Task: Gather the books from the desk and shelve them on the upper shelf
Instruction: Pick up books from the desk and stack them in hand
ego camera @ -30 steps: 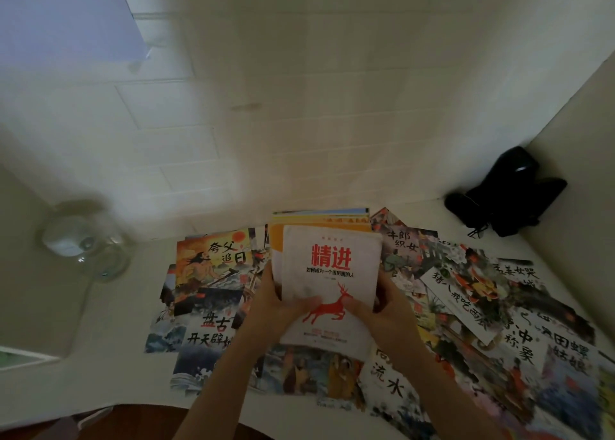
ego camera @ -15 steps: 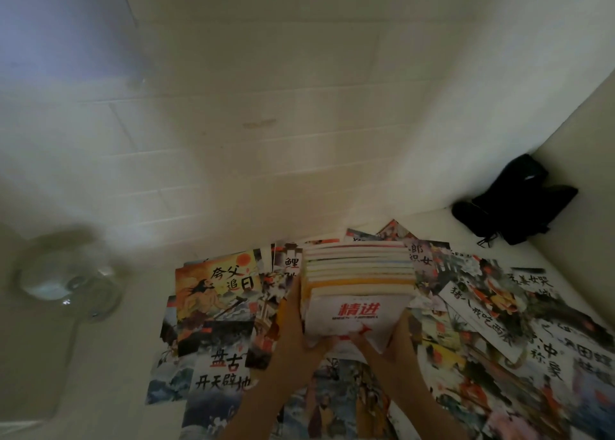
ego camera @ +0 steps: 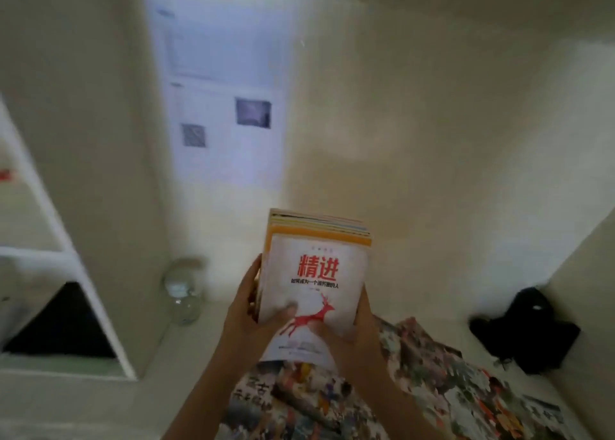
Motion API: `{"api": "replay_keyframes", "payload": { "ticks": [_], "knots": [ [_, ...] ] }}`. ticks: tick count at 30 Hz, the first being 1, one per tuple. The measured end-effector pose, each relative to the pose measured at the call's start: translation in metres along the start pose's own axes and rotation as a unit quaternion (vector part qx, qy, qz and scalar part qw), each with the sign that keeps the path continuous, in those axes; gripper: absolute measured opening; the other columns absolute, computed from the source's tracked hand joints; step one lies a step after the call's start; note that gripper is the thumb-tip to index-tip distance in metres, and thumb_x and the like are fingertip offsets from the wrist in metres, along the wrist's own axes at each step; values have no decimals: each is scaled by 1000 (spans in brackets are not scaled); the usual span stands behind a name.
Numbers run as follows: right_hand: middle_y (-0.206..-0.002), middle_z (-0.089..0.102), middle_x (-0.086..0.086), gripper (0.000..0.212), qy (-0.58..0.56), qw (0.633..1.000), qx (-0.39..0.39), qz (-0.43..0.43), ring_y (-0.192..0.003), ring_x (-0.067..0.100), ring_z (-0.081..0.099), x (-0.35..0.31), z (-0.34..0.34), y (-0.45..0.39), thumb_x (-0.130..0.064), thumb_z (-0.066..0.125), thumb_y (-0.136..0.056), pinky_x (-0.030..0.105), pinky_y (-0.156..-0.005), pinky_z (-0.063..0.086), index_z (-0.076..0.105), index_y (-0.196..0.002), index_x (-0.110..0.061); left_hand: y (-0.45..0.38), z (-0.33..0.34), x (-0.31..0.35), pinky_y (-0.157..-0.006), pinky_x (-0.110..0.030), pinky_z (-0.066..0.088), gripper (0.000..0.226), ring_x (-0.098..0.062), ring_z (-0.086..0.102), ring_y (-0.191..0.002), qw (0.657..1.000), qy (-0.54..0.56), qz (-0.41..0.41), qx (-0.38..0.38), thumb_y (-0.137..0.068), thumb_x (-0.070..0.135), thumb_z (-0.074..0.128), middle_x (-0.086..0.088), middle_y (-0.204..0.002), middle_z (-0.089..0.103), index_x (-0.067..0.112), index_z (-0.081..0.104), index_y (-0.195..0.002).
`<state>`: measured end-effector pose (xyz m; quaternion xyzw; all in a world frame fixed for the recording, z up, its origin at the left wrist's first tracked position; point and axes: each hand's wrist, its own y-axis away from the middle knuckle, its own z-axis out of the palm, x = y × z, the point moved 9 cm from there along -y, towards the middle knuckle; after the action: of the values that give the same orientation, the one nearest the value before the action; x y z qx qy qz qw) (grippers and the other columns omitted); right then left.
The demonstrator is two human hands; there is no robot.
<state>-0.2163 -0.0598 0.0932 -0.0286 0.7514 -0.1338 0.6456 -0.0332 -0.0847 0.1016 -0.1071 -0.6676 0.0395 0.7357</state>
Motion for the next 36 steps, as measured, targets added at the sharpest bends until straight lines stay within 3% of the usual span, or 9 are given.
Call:
{"api": "replay_keyframes", "payload": {
  "ticks": [2,5,10,13,17,21,26,32,36],
  "knots": [
    [-127,63,5,77,-11,996,-75,-55,-114,23,64,-51,44,-2,-5,79,-76,44,-86,58,39,-142,-15,19,-43,50,-72,-34,60,83,-15,68,-103,997,-20,44,65,-73,15,79,2,-121,66,30,37,-143],
    [-120,67,3,77,-41,980,-164,-109,-106,21,68,-125,106,10,-9,81,-75,41,-82,59,42,-140,-24,62,-104,123,-74,-33,59,77,-17,68,-103,979,-61,123,149,-75,1,76,1,-118,68,23,42,-140],
    [-113,69,-13,62,-91,935,-269,-211,-103,7,68,-249,176,42,-11,77,-79,26,-80,59,48,-130,-30,130,-164,238,-72,-44,60,78,-25,69,-101,942,-100,198,252,-73,5,77,-6,-118,66,28,41,-139],
    [-113,67,-20,65,-110,910,-291,-273,-104,0,65,-328,182,43,-9,77,-79,16,-79,56,44,-131,-29,149,-166,323,-70,-34,60,77,-20,69,-98,913,-128,254,292,-73,6,76,-3,-113,67,24,40,-139],
    [-107,66,-26,69,-82,899,-239,-357,-100,-9,62,-433,149,10,-16,82,-73,9,-78,51,45,-129,-31,124,-145,420,-74,-47,59,61,-28,71,-92,902,-140,308,268,-73,23,80,-8,-109,69,13,49,-124],
    [-115,66,-13,77,-5,890,-195,-412,-107,6,63,-516,107,-52,-19,86,-67,37,-94,53,44,-131,-26,56,-112,478,-77,-45,59,64,-26,71,-95,908,-83,344,225,-77,15,78,-10,-115,66,13,40,-128],
    [-111,69,-2,63,40,905,-192,-377,-102,11,67,-538,74,-132,0,81,-71,43,-92,55,50,-124,-16,-50,-79,492,-72,-44,61,74,-26,71,-94,933,-20,319,168,-71,20,84,-9,-120,60,25,35,-126],
    [-108,73,4,52,3,934,-224,-280,-98,23,71,-494,78,-189,8,72,-77,30,-66,59,58,-116,-22,-134,-90,459,-75,-43,60,95,-27,65,-104,927,-103,281,226,-39,72,82,1,-121,56,46,36,-118],
    [-113,71,1,66,55,929,-292,-218,-104,22,69,-466,94,-209,0,77,-75,50,-81,58,49,-126,-29,-141,-97,442,-75,-44,60,89,-29,64,-107,958,-122,220,136,-41,71,83,-2,-126,55,47,42,-116]
  ]
}}
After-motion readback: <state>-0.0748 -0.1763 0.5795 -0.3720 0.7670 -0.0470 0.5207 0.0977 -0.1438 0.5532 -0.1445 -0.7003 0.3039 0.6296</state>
